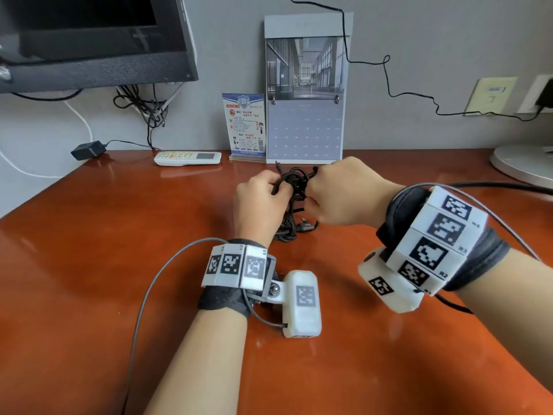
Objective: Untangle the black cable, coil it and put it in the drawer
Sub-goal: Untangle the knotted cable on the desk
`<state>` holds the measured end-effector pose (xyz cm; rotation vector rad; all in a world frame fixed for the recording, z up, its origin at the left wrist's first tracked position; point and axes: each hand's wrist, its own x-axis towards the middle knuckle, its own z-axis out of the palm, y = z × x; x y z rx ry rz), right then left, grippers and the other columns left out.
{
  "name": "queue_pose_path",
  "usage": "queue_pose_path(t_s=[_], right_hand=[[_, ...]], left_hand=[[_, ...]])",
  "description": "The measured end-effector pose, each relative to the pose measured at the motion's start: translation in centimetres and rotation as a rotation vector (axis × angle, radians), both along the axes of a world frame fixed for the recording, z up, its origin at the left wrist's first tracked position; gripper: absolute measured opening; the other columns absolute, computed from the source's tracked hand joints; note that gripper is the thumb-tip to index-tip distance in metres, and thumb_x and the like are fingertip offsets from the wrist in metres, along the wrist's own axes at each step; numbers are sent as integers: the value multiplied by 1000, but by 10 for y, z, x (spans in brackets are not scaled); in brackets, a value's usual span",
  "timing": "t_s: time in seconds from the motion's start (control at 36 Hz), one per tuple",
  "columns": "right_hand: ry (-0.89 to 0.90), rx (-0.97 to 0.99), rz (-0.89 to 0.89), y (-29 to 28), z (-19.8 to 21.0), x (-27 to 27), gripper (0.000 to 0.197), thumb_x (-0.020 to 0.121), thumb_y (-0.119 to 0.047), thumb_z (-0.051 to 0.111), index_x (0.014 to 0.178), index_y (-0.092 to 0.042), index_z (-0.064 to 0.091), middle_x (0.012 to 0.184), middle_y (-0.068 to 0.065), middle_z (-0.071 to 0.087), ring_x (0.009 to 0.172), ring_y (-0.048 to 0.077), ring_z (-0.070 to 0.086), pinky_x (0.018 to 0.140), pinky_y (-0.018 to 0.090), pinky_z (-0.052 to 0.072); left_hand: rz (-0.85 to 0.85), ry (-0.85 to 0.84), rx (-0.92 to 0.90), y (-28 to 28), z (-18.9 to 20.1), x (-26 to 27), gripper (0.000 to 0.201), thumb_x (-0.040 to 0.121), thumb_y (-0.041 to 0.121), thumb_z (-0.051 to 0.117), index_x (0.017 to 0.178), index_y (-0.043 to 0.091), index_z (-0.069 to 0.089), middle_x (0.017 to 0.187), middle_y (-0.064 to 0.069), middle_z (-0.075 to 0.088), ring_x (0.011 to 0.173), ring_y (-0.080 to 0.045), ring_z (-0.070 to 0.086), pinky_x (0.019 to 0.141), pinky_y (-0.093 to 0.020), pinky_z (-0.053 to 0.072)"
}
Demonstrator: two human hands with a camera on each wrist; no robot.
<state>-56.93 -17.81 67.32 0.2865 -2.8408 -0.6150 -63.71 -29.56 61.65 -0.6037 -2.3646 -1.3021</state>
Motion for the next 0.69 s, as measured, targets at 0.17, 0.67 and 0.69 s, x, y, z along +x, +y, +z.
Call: queue_pose_path(t_s=[0.17,0.67,0.69], right_hand=[[-39,-72,-1,2,5,2,40,92,-28,36,55,-13,32,55,1,36,47,17,29,46,25,22],[-48,122,-136,-9,7,5,14,92,-14,38,80,-14,44,62,-3,35,50,14,30,45,24,20],[-56,164,-122,-9,10,8,18,91,-15,38,74,-14,43,63,-2,39,50,14,33,45,24,20]], left_hand=[[-50,-22,34,0,1,2,45,87,18,59,131,17,51,109,-9,66,94,-28,63,83,-34,50],[-67,66,-183,3,5,2,38,93,17,48,131,13,52,99,-15,68,96,-37,60,81,-42,48],[-61,81,-190,3,4,1,35,93,15,47,127,13,56,101,-18,68,97,-39,59,81,-42,48]])
